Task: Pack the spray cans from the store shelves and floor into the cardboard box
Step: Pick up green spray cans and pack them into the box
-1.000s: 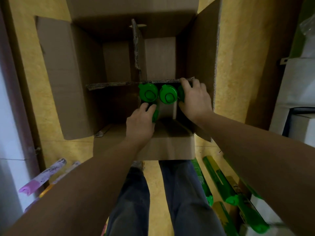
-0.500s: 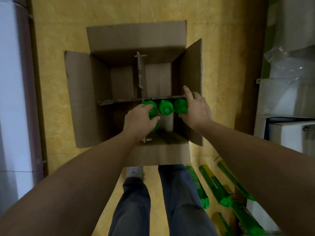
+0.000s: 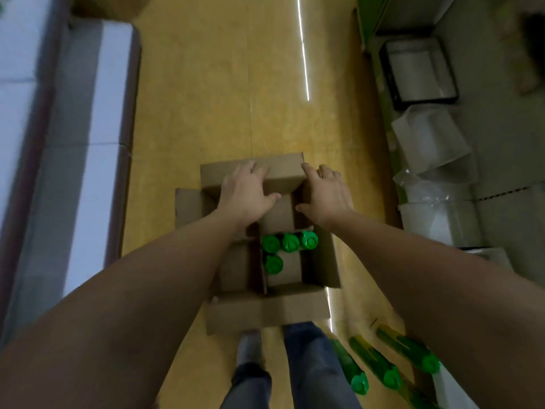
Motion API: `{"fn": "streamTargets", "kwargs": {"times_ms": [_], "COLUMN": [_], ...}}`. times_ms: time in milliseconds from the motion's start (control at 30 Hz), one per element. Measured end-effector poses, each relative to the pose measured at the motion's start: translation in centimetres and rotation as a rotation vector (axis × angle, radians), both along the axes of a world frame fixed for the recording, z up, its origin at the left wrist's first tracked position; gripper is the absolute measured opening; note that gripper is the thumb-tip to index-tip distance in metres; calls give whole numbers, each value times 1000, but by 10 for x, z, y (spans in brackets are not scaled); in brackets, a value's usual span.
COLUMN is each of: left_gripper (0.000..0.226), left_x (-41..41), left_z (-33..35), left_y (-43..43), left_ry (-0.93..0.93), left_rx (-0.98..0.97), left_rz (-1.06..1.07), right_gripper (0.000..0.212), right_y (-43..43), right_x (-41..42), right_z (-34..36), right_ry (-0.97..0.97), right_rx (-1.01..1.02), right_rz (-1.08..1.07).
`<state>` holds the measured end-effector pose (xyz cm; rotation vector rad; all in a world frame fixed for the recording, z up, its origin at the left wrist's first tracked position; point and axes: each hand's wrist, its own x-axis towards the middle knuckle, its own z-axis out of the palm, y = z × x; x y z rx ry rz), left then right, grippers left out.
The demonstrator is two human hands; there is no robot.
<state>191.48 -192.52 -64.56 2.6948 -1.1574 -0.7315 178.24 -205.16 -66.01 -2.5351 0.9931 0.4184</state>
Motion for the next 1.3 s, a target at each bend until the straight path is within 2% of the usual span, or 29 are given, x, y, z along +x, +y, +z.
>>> {"fn": "streamTargets", "kwargs": {"times_ms": [267,467,633,967,1300], "left_gripper": [83,86,85,82,81], "left_x": [12,-10,-46,-135,-225], "left_z": [182,316,400,486,503], "left_y": [-4,-2,-7,-24,-59], "left_ry": [-200,-313,-365,-397,-353], "left_rx": [-156,-274,-412,-503,-515], "left_rz": [-69,-186,-253,-352,-517], "right_gripper": [96,101,106,109,104], "right_y": [17,33,39,27,20], "right_x": [7,-22,-59,-164,-264], "right_z": [180,309,388,486,499], "right_ry": [-104,-196,-246,-315,-279], "right_rx": [-202,-332,-392,-515,-552], "right_rz": [-94,-183,-241,-319,-491]}}
